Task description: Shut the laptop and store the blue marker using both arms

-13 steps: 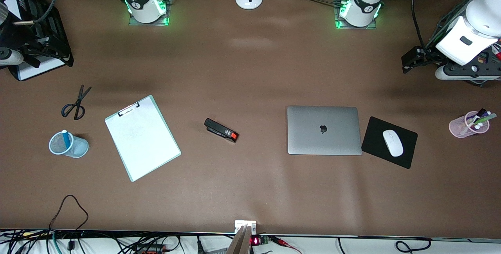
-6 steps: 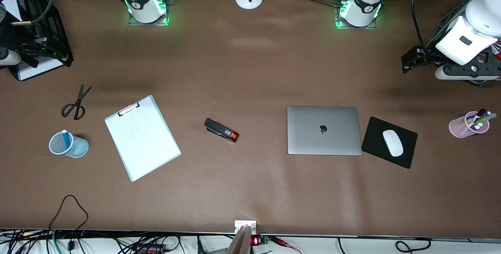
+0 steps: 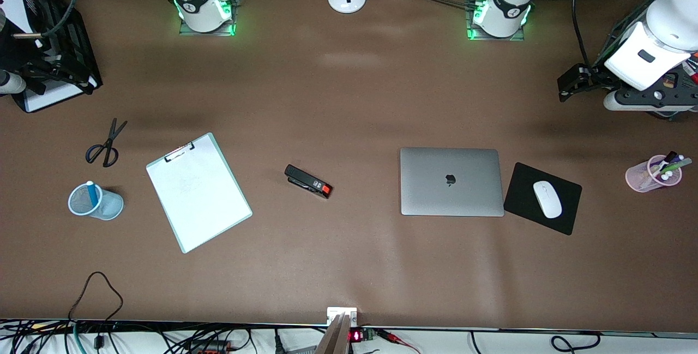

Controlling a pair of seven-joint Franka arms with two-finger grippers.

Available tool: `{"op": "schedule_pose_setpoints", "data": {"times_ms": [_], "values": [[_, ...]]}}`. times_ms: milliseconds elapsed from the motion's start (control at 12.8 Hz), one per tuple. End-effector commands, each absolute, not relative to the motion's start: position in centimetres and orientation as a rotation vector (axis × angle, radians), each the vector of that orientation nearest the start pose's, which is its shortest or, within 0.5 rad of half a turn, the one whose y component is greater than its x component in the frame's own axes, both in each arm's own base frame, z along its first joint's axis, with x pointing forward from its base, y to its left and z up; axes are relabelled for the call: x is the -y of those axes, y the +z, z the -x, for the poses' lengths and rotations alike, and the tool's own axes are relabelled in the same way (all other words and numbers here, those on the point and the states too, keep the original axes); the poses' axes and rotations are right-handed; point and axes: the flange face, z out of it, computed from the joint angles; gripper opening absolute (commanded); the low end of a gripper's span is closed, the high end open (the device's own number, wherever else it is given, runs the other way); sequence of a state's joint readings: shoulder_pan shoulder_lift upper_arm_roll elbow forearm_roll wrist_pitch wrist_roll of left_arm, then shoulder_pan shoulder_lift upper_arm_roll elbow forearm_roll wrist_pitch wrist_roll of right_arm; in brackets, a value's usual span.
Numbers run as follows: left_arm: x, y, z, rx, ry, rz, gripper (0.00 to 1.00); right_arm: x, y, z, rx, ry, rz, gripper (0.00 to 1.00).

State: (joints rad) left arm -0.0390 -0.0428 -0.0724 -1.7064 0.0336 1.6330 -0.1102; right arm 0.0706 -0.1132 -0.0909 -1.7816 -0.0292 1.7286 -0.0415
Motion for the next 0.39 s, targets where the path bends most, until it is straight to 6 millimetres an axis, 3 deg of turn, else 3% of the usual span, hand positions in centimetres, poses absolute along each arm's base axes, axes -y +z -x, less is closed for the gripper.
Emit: {"op": "schedule_pose_setpoints", "data": {"times_ms": [0, 312], "values": [[5.98, 59.66, -54.09, -0.042, 0.044, 3.086, 1.00, 1.39, 60.51, -53.28, 0.039, -0.100, 3.171, 1.00], [6.14, 59.65, -54.05, -0.047, 0.046, 3.086, 1.00, 1.28, 60.40, -53.11, 0.038, -0.081, 3.168, 1.00]]}}
